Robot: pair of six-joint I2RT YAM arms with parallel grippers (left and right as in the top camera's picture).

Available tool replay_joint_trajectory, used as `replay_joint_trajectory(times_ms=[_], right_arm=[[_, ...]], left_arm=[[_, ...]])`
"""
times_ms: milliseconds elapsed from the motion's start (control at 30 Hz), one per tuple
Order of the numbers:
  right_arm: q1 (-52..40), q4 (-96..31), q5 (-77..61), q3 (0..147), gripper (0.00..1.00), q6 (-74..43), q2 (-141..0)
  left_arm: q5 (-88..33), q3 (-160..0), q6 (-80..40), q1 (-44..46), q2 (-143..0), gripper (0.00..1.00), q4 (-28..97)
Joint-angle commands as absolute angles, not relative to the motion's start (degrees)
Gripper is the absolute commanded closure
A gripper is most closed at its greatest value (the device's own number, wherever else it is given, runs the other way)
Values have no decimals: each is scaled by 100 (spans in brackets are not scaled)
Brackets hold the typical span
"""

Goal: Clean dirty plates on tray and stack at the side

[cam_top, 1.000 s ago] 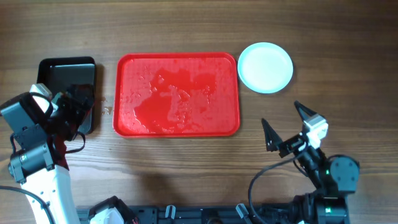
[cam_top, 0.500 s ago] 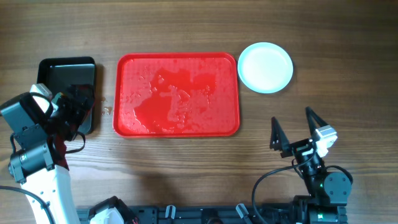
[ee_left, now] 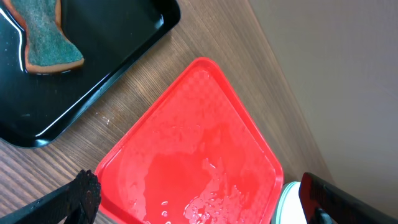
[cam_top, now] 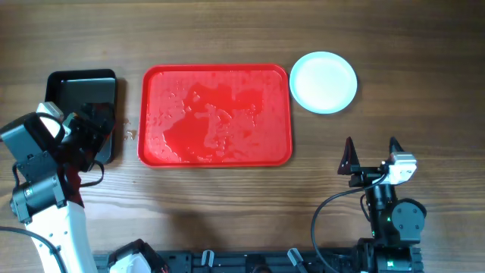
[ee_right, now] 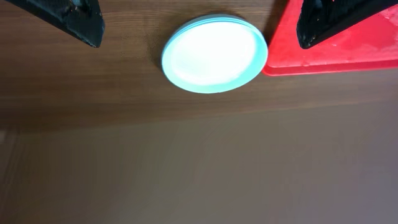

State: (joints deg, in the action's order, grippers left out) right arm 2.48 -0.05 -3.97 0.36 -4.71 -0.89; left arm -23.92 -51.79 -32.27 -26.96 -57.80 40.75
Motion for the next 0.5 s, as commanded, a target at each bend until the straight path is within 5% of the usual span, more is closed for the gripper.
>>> replay_joint_trajectory(times_ms=[0,467], right_arm=[[287,-5,-255,30,0,183,-14],[287,3,-272,30,0,285,-16]], left_arm=[[-2458,-5175,-3262,-2711,-5791,0,4060],[-2458,-5175,-3262,-2711,-5791,0,4060]])
